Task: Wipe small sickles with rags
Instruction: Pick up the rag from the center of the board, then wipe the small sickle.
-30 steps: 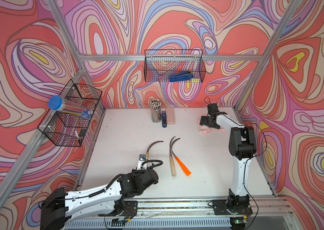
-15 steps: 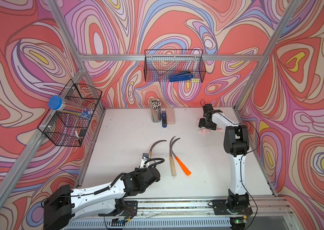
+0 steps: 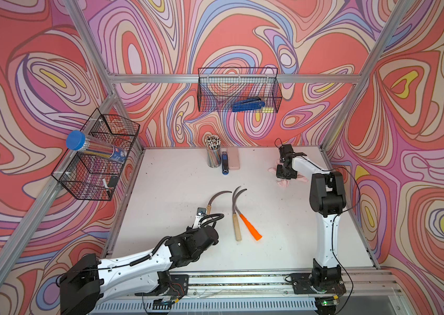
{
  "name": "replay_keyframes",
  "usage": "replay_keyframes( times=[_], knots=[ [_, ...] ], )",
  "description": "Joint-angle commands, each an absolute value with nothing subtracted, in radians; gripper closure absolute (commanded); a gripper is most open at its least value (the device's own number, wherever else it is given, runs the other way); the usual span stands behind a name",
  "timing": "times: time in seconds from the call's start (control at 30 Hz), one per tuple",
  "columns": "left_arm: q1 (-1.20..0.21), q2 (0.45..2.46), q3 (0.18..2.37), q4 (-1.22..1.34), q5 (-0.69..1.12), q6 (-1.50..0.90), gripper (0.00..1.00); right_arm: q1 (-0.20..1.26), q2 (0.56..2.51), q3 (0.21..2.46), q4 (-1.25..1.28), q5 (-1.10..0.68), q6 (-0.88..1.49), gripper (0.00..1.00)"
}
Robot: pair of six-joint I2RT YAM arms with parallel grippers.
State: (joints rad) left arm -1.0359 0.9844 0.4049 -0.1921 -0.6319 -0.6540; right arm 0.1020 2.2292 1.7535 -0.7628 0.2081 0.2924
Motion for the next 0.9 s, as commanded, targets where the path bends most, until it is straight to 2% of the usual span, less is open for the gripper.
replay_keyframes(
  times=[0.0,0.23,0.43,0.7,0.87],
  knots=[
    [-0.995,1.012,0.39,-0.044,-0.606,-0.562,1.0,0.136,2.072,1.689,-0.743,0.272,0.299,1.0],
    [-0.971,1.101,0.377,0.088,-0.619,-0.507,1.0,0.276,1.81,1.588,-0.743,0.369,0.331,1.0],
    [-0.965,1.03,0.314,0.133,-0.624,-0.481,1.0,0.481,1.599,1.554,-0.738,0.37,0.325,1.0],
    [-0.963,0.926,0.274,0.153,-0.613,-0.423,1.0,0.785,1.575,1.576,-0.683,0.22,0.339,1.0],
    [-0.96,0.918,0.224,0.255,-0.623,-0.361,1.0,0.836,1.648,1.533,-0.584,0.032,0.396,1.0]
  ],
)
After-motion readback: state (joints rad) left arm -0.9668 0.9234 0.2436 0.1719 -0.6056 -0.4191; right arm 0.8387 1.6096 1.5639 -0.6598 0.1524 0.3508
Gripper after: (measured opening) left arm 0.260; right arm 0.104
